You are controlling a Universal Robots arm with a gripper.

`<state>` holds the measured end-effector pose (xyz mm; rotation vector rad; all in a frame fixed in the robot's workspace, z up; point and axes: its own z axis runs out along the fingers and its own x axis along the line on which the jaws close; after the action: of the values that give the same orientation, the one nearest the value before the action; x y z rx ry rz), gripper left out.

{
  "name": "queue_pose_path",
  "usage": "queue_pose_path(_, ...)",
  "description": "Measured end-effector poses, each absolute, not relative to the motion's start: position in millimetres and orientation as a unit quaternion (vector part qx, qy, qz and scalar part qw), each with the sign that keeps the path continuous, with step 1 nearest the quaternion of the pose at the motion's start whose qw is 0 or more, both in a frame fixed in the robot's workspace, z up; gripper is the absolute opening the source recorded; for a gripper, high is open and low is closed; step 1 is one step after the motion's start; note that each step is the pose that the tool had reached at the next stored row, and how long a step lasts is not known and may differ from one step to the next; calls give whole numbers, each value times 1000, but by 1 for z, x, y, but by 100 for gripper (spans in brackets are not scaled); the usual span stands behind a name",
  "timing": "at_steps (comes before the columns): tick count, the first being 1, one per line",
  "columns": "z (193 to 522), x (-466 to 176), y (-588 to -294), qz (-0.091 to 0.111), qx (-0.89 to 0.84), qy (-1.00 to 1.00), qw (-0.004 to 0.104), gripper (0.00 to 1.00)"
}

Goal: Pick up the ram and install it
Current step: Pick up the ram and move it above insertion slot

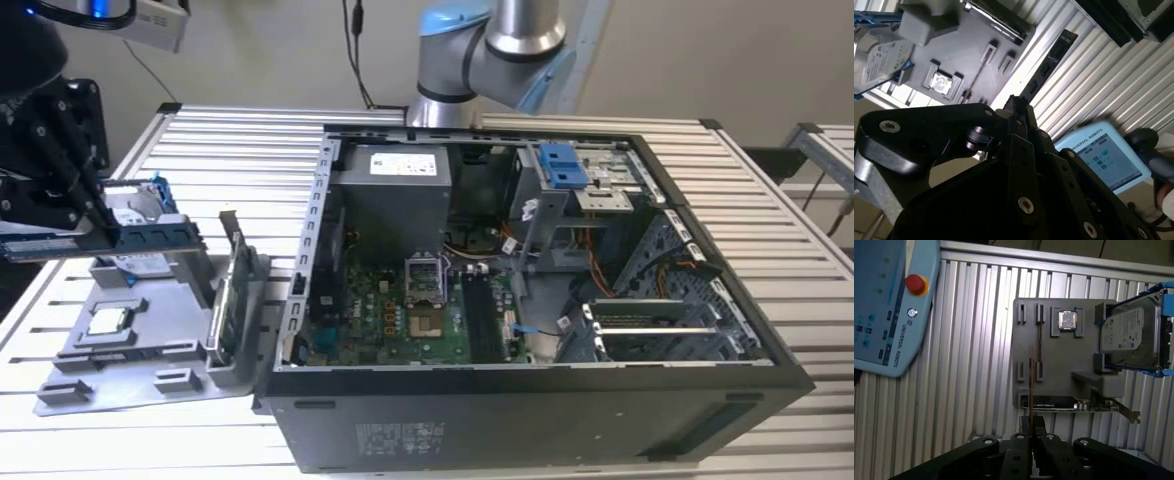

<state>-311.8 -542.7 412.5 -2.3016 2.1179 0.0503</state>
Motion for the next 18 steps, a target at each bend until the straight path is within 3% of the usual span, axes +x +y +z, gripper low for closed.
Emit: queue_pose_path(18, 412, -269, -543, 16, -735, 677, 7, 15)
